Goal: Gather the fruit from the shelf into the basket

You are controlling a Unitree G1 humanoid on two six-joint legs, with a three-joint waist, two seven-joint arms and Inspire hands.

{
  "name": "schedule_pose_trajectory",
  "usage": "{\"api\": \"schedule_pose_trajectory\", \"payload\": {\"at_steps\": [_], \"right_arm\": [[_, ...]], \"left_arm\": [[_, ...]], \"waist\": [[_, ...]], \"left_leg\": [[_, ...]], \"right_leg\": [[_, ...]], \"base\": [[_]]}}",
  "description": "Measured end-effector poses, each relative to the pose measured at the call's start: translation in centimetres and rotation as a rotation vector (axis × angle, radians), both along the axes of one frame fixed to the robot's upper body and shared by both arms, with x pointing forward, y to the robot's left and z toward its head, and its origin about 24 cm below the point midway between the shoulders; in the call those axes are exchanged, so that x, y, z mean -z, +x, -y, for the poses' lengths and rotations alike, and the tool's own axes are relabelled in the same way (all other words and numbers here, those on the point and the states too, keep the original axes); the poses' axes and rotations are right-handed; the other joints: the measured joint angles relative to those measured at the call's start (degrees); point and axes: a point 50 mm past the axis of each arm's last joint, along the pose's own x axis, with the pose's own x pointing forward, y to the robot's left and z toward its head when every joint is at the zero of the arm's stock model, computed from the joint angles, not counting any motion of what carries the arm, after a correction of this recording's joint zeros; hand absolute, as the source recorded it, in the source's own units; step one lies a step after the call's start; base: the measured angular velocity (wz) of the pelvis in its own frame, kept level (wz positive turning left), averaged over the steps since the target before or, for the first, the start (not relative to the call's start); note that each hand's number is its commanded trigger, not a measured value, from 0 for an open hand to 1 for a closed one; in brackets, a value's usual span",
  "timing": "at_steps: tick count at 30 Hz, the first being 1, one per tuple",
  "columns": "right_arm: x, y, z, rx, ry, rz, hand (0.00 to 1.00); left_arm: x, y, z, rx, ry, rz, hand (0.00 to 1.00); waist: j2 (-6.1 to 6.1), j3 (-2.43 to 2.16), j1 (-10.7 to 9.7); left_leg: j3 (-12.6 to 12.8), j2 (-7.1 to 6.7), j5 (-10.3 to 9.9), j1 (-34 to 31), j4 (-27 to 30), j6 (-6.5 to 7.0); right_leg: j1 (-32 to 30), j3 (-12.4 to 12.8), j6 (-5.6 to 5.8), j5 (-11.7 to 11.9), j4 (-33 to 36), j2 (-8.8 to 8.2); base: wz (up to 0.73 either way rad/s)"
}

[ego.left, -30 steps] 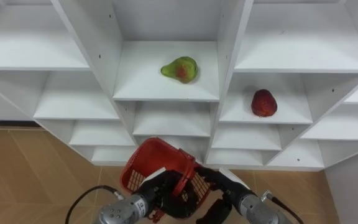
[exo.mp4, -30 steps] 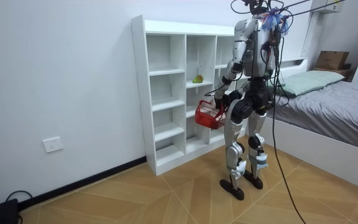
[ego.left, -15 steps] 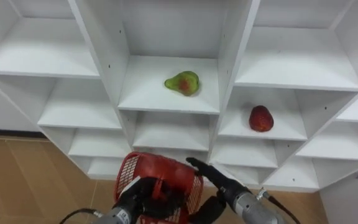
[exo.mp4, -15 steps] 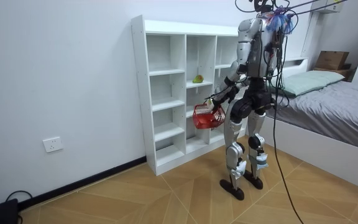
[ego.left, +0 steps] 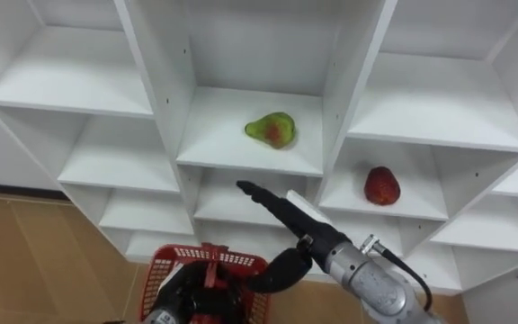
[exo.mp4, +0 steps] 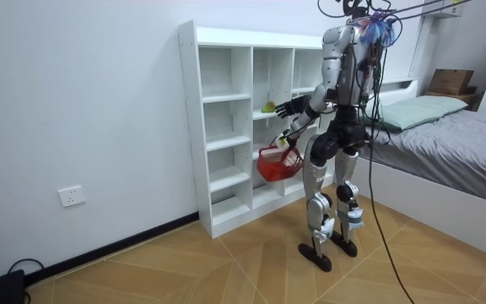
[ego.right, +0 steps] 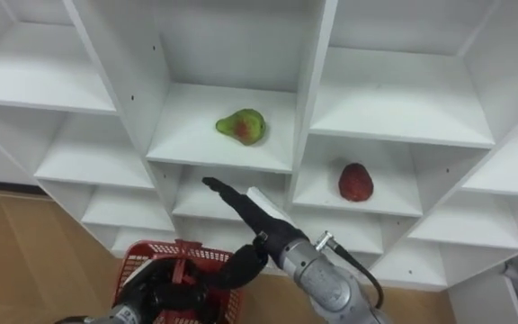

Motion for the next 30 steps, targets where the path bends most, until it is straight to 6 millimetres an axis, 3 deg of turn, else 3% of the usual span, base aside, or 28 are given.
{"api": "schedule_pose_trajectory", "payload": {"at_steps": [22, 28, 30], "right_arm": [[-3.4, 1.0, -0.1, 0.048, 0.083, 0.139, 0.00], [-3.8, 1.6, 1.0, 0.128, 0.104, 0.164, 0.00], [-4.0, 1.8, 1.2, 0.145, 0.105, 0.173, 0.00]], "left_arm": [[0.8, -1.6, -0.7, -0.119, -0.021, -0.051, 1.00], [0.8, -1.7, -0.7, -0.124, -0.026, -0.052, 1.00], [0.8, -1.7, -0.9, -0.137, -0.026, -0.051, 1.00]], "waist": [[0.03, 0.06, 0.28], [-0.99, -0.36, 1.65], [-1.52, -0.04, 1.90]], "left_leg": [[-0.96, -0.07, -0.02, 1.74, 0.10, 0.02], [-1.73, -0.12, 0.05, 1.64, 0.59, -0.05], [-2.11, -0.11, 0.05, 1.89, 0.70, -0.06]], "right_leg": [[2.62, -1.01, 0.05, -0.03, 0.03, -0.07], [2.86, -2.04, 0.09, -0.05, 0.03, -0.17], [3.28, -2.49, 0.11, -0.07, -0.06, -0.19]], "base": [[0.02], [0.07], [0.11]]}}
